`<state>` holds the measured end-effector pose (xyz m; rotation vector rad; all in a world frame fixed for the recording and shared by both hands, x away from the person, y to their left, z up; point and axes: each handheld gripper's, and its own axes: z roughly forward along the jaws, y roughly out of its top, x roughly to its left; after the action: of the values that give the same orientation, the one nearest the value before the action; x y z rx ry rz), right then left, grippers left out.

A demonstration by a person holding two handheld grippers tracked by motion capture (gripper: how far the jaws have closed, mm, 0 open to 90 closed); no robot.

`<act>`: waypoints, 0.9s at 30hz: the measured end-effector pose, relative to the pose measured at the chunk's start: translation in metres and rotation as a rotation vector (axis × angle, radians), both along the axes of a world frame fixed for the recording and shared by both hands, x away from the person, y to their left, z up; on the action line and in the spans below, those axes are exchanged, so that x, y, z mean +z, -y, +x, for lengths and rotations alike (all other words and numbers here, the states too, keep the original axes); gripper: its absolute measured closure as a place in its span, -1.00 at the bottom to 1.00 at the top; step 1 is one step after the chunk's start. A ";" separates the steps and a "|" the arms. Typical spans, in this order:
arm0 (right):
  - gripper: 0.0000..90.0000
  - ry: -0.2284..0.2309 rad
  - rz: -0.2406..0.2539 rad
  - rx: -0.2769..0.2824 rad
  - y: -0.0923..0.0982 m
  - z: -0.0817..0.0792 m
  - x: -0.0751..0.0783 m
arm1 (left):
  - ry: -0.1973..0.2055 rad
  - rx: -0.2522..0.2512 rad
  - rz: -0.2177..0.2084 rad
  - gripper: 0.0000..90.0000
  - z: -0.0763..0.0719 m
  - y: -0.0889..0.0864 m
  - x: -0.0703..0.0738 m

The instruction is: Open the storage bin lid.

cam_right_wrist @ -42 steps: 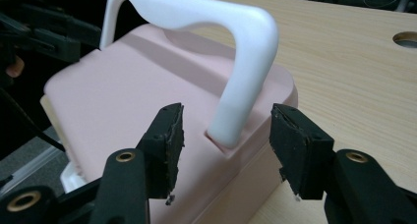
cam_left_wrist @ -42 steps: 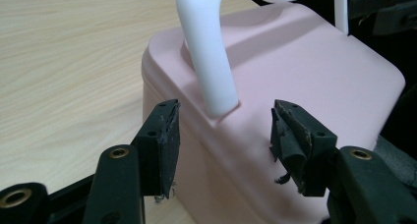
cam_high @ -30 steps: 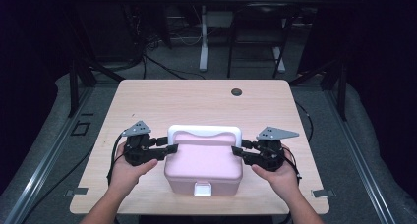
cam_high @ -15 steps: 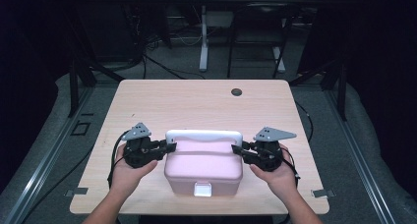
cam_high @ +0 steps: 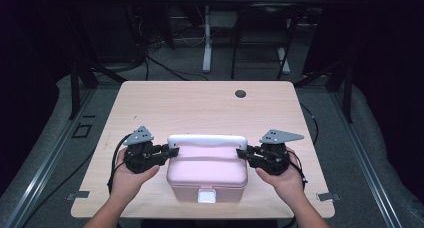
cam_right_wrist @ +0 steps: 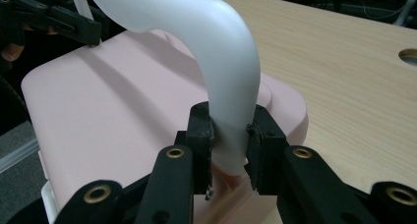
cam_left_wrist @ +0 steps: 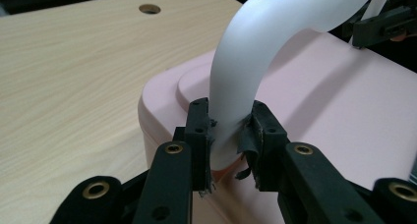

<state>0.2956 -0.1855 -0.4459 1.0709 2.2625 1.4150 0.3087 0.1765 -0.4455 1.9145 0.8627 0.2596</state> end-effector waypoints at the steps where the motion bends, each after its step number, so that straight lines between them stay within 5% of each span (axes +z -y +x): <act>1: 0.65 0.004 0.010 0.000 0.000 0.000 0.002 | 0.009 0.003 0.001 0.64 0.000 0.000 0.004; 16: 0.65 0.017 0.070 -0.017 0.003 0.007 0.022 | -0.015 0.005 -0.035 0.61 0.009 -0.003 0.024; 27: 0.65 0.008 0.068 -0.023 0.002 0.010 0.025 | 0.006 0.005 -0.032 0.61 -0.013 -0.027 0.038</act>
<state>0.3052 -0.1879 -0.4206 1.1067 2.2042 1.4934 0.2956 0.2032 -0.4075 1.8811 0.8633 0.2525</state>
